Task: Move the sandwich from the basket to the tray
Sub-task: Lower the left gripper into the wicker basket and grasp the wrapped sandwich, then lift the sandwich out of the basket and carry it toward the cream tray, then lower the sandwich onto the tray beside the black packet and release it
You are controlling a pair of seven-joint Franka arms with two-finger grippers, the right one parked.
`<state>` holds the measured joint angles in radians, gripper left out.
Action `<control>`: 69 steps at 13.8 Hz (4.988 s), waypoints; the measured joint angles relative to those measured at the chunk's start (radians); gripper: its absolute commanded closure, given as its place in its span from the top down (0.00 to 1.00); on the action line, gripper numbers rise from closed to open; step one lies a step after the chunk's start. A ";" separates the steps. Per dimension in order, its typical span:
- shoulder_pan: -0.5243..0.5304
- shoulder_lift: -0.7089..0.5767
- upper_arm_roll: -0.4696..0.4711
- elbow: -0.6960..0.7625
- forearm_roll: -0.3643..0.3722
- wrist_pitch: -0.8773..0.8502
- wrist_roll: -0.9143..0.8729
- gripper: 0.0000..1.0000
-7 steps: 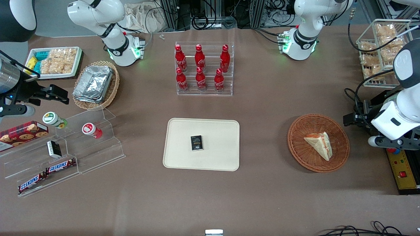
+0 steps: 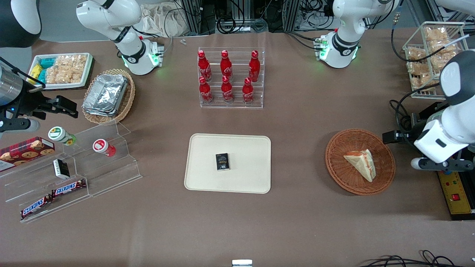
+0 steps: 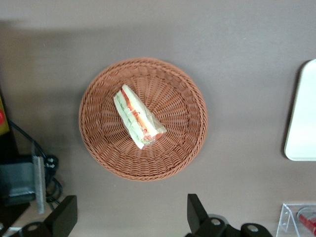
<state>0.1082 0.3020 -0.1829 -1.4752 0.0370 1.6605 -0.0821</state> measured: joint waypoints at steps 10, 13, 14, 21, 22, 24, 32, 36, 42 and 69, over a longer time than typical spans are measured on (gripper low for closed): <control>0.009 0.054 0.013 -0.406 0.082 0.526 -0.555 1.00; 0.012 0.056 0.037 -0.452 0.087 0.572 -0.563 1.00; 0.013 0.057 0.040 -0.465 0.087 0.585 -0.563 1.00; 0.012 0.122 0.041 -0.486 0.087 0.634 -0.670 0.99; 0.012 0.134 0.041 -0.486 0.088 0.644 -0.696 0.77; 0.011 0.156 0.040 -0.481 0.088 0.672 -0.745 0.23; 0.009 0.165 0.028 -0.407 0.092 0.617 -0.723 0.00; 0.007 0.138 -0.031 -0.102 0.092 0.239 -0.666 0.02; -0.004 0.162 -0.260 0.088 0.091 0.128 -0.544 0.00; -0.327 0.400 -0.297 0.225 0.301 0.178 -0.861 1.00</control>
<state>-0.2191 0.7021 -0.4796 -1.2500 0.3382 1.8381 -0.9434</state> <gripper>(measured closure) 0.000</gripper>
